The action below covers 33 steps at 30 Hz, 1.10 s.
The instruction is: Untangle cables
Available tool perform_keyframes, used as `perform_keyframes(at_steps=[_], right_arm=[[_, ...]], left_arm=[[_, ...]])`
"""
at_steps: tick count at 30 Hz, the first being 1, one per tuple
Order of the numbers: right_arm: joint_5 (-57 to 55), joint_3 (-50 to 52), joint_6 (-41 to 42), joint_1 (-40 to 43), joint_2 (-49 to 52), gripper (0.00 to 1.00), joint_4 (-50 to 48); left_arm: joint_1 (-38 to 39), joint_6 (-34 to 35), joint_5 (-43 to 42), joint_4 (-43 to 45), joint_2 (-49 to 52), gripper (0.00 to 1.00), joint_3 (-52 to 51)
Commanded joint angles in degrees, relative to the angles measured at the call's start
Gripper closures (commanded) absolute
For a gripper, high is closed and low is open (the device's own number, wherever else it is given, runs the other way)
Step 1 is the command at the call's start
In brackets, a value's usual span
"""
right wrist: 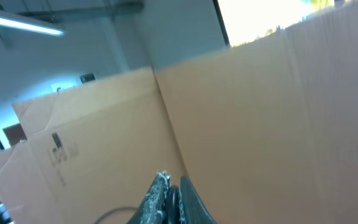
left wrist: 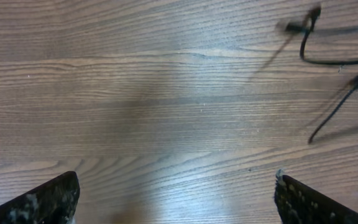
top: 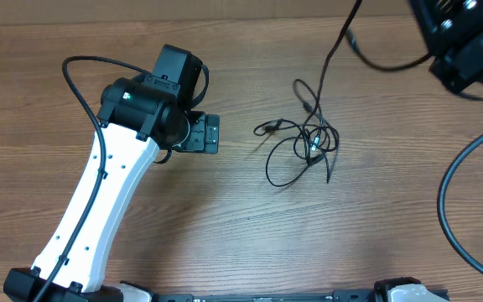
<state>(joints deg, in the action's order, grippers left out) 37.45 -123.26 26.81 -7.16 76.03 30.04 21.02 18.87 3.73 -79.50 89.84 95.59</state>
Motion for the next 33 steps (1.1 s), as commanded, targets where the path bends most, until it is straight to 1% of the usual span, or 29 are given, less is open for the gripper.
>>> perform_keyframes(at_steps=[1, 5, 10, 20, 24, 33], right_arm=[[-5.68, -1.64, 0.59, 0.11, -0.28, 0.96, -4.9], [-11.91, -1.64, -0.85, 0.11, -0.15, 0.96, -8.35], [-17.86, -1.64, -4.5, 0.11, 0.15, 0.96, -8.11], [-28.55, -1.64, -6.97, 0.11, 2.1, 0.96, -7.23], [-29.29, -1.64, -7.17, 0.11, 2.97, 0.96, -6.51], [-27.76, -1.64, -7.15, 0.09, 4.76, 0.96, 1.81]], left_arm=[[0.07, -0.66, 0.74, 0.04, -0.72, 0.0, 0.39], [0.07, -0.66, 0.74, 0.04, -0.72, 0.0, 0.39], [0.07, -0.66, 0.74, 0.04, -0.72, 0.0, 0.39], [0.07, -0.66, 0.72, 0.07, -0.72, 0.0, 0.39], [0.07, -0.63, 0.74, 0.04, -0.72, 0.0, 0.39], [0.07, -0.57, 0.7, 0.94, -0.72, 0.0, 0.39]])
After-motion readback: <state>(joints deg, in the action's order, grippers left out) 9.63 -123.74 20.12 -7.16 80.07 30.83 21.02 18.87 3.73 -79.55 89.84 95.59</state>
